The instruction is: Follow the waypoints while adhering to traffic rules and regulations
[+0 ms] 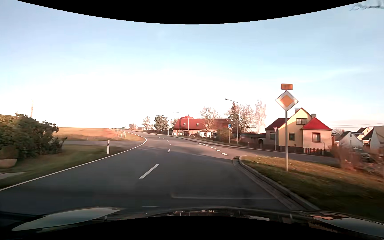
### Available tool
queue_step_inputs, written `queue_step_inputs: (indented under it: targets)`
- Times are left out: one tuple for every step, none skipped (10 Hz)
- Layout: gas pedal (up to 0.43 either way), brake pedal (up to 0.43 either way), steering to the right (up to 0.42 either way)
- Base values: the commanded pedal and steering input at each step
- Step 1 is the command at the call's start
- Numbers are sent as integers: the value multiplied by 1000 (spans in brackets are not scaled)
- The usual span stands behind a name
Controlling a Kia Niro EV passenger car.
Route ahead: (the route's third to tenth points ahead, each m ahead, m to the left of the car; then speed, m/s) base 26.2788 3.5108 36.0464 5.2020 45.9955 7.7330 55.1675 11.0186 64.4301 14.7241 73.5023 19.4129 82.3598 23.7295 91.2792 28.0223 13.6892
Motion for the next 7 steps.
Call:
queue_step_inputs:
  targets:
    - [138, 0, -40]
    - [138, 0, -38]
    - [138, 0, -37]
    - [138, 0, -35]
    - [150, 0, -34]
    - [150, 0, -32]
    - [150, 0, -30]
